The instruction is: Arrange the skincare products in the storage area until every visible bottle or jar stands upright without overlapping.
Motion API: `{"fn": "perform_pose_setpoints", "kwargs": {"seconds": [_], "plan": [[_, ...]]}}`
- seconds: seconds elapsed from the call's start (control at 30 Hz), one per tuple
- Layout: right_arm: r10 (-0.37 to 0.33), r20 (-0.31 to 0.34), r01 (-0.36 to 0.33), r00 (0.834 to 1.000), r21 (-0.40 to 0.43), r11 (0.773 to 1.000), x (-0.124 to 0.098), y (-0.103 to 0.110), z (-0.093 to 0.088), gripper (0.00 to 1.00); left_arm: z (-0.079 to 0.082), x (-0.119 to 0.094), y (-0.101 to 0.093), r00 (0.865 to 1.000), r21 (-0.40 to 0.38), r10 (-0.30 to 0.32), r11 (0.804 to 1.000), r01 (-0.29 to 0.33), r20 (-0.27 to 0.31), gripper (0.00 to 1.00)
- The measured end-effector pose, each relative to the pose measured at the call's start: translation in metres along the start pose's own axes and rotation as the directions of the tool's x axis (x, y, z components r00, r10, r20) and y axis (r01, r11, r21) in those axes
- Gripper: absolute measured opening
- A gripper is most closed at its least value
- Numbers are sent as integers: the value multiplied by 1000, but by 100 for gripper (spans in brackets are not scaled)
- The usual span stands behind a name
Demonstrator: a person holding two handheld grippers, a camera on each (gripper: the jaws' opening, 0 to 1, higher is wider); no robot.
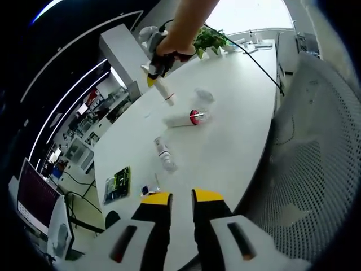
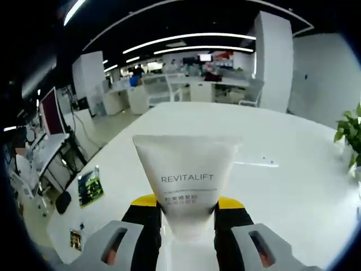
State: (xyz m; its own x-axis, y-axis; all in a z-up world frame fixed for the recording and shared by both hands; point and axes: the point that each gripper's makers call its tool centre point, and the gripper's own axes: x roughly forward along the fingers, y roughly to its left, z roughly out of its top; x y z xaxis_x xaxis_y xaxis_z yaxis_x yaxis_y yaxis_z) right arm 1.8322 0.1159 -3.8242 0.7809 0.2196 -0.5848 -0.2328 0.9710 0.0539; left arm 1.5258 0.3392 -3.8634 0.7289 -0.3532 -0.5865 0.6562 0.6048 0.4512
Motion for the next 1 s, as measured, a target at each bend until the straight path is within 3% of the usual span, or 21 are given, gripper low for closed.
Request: {"fn": "perform_pose_setpoints", "kwargs": {"seconds": [0.27,0.43,0.83,1.0], "plan": [[-31,-32,31,999,-1,1000,10,-2,-13,32,-2,1,0,1000,-10,-1,1000,1,-8,9],[-53,-62,49,997,-55,997,24,-3,-19,32,-3,1,1,1000,-10,2,1000,-2,-13,8],[-107,-71,101,992,-81,992,50,-3,-28,32,-9,1,4,999,-26,12,1000,-13,-33,5],[-166,-19,165,986,-58,985,43,-4,-28,32,-10,1,4,999,-28,11,1000,-12,-37,5]]}}
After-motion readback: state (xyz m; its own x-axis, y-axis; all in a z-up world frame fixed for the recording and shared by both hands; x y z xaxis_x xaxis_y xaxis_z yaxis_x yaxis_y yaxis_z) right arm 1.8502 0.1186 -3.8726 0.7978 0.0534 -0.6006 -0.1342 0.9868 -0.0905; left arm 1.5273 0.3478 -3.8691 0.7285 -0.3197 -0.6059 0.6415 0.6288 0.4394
